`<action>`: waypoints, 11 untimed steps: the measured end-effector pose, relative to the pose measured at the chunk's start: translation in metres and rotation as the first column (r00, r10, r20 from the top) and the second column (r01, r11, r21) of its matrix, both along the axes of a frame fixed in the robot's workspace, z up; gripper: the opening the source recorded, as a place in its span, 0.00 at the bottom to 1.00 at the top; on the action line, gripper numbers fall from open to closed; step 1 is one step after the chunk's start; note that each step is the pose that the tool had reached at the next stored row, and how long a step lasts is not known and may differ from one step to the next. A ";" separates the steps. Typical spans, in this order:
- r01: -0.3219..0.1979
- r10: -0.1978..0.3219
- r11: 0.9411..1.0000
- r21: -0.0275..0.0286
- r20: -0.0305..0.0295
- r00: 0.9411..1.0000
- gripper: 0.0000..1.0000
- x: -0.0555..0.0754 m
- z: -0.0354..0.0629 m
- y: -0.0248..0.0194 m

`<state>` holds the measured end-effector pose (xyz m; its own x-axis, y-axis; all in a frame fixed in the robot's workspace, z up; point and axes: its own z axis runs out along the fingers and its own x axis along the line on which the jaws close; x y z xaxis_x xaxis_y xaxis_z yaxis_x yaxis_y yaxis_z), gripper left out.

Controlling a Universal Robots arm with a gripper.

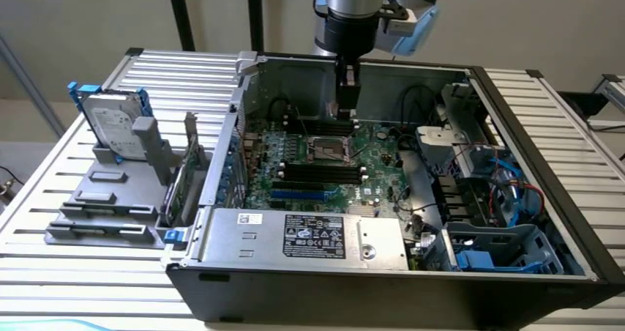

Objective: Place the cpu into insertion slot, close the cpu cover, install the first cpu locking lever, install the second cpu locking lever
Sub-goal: 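Place the cpu into insertion slot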

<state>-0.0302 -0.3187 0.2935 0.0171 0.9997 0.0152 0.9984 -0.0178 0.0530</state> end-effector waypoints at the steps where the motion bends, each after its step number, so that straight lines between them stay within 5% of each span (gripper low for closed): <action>1: 0.001 -0.001 1.000 0.000 0.000 1.000 0.55 0.000 -0.0009 -0.0007; 11: -0.008 0.008 1.000 0.009 -0.001 1.000 0.55 -0.006 -0.0131 -0.0091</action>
<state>-0.0364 -0.3278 0.2804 0.0091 0.9997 0.0239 0.9986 -0.0103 0.0515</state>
